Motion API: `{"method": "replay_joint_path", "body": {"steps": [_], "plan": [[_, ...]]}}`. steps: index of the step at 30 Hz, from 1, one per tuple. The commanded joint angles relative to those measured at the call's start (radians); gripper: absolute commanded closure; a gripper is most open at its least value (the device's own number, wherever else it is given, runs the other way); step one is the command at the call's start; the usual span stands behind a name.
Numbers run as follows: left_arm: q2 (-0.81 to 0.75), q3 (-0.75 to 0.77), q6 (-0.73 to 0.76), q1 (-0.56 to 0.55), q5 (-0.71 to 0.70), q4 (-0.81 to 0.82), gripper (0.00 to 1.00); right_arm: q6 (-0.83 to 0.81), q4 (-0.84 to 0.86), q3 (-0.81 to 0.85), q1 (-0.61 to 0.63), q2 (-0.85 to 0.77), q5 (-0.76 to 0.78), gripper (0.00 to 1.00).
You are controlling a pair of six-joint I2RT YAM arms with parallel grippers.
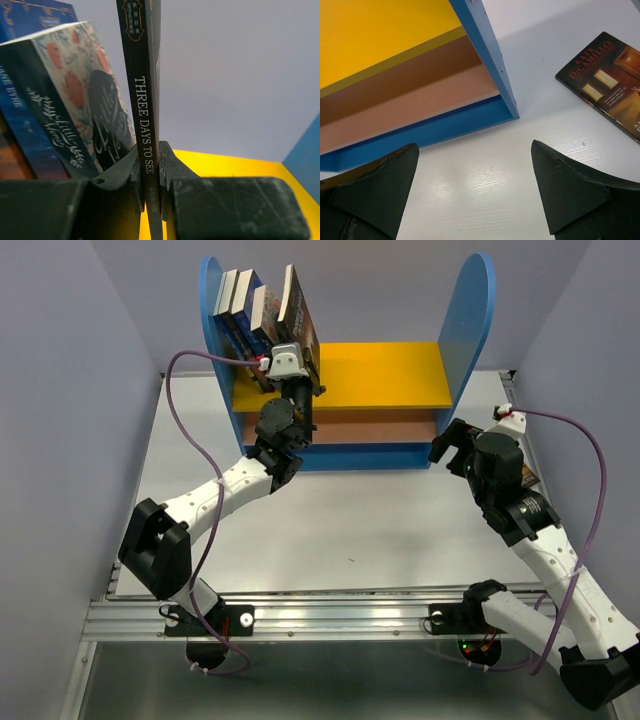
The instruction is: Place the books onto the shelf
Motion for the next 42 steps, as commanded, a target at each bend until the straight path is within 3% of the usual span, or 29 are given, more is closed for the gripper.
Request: {"method": "replay_joint_path", "body": {"steps": [1,12,29,32,36,42], "plan": [[0.02,-0.001,0.099,-0.006,-0.115,0.242,1.0,-0.021,0.024,0.008,0.005,-0.004,0.007,0.0],[0.078,0.025,0.068,-0.001,-0.125,0.198,1.0,-0.035,0.025,0.004,0.005,-0.011,0.009,0.0],[0.093,0.065,-0.022,0.085,-0.113,0.004,1.0,-0.044,0.025,0.002,0.005,-0.011,-0.004,0.0],[0.096,0.073,-0.022,0.083,-0.111,-0.009,0.94,-0.047,0.027,0.002,0.005,-0.006,-0.007,0.0],[0.089,0.073,-0.044,0.083,-0.094,-0.038,0.69,-0.049,0.027,0.002,0.005,-0.004,-0.017,0.0],[0.047,0.065,-0.051,0.079,-0.087,-0.067,0.59,-0.055,0.027,0.005,0.005,-0.006,-0.033,0.0]]}}
